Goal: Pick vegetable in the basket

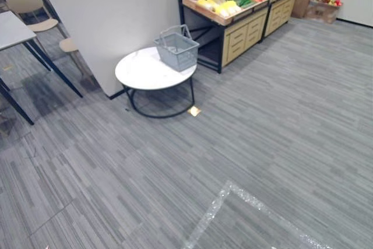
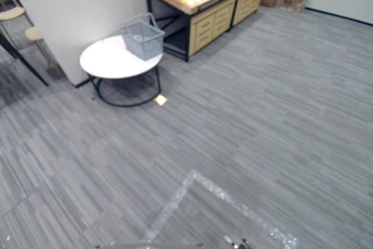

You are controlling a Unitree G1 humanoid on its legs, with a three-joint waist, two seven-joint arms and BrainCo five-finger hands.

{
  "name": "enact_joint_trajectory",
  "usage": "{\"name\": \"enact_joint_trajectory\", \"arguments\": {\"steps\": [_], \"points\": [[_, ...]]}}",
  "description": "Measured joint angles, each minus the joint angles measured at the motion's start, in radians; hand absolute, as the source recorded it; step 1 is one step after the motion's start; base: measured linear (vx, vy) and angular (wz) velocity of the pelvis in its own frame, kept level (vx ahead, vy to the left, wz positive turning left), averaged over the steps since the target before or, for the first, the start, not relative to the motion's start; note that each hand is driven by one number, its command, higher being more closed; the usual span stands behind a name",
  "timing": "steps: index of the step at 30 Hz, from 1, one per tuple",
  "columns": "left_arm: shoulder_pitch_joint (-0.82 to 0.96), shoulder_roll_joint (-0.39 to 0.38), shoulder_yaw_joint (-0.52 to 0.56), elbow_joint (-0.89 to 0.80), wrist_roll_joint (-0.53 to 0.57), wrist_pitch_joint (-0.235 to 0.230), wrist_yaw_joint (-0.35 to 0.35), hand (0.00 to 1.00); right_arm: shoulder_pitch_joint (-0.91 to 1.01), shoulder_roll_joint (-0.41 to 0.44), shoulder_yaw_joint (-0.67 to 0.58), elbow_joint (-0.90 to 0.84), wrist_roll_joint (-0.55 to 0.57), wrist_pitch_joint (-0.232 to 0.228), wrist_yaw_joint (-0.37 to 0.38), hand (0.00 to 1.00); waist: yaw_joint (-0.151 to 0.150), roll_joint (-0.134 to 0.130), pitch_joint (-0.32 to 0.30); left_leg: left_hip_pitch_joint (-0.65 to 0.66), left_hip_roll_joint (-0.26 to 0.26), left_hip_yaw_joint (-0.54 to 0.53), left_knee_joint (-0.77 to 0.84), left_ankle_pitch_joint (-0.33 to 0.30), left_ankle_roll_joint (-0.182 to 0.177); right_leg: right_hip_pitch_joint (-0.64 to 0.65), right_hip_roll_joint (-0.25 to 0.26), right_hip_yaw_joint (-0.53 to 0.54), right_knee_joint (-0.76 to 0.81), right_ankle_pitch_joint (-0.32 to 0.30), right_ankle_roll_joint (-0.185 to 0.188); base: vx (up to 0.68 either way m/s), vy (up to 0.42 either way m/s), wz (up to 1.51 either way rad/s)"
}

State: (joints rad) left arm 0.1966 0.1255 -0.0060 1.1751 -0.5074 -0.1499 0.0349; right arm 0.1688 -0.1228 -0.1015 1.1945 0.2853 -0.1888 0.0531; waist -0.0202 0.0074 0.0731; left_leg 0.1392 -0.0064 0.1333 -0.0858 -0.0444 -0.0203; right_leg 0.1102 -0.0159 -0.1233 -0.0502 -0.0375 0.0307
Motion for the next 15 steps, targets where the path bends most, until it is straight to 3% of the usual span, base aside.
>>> {"name": "enact_joint_trajectory", "arguments": {"steps": [6,15], "points": [[0.003,0.0,-0.009,0.0,0.001,-0.017,0.0,0.0,0.0,0.001,0.0,-0.001,0.001,-0.006,0.0,0.0,0.001,-0.01,0.006,0.003,0.009,0.023,-0.001,0.0,0.001,-0.005,0.007,0.014,-0.004,-0.002,0.009,-0.08,-0.029,-0.1],[0.002,0.0,-0.011,0.0,0.001,-0.005,0.002,0.0,0.005,0.002,0.0,0.0,0.0,-0.019,-0.012,0.0,0.0,-0.008,0.003,0.003,0.019,0.023,-0.005,0.003,0.004,0.0,0.017,0.01,-0.018,0.005,0.006,0.01,-0.026,-0.01]]}}
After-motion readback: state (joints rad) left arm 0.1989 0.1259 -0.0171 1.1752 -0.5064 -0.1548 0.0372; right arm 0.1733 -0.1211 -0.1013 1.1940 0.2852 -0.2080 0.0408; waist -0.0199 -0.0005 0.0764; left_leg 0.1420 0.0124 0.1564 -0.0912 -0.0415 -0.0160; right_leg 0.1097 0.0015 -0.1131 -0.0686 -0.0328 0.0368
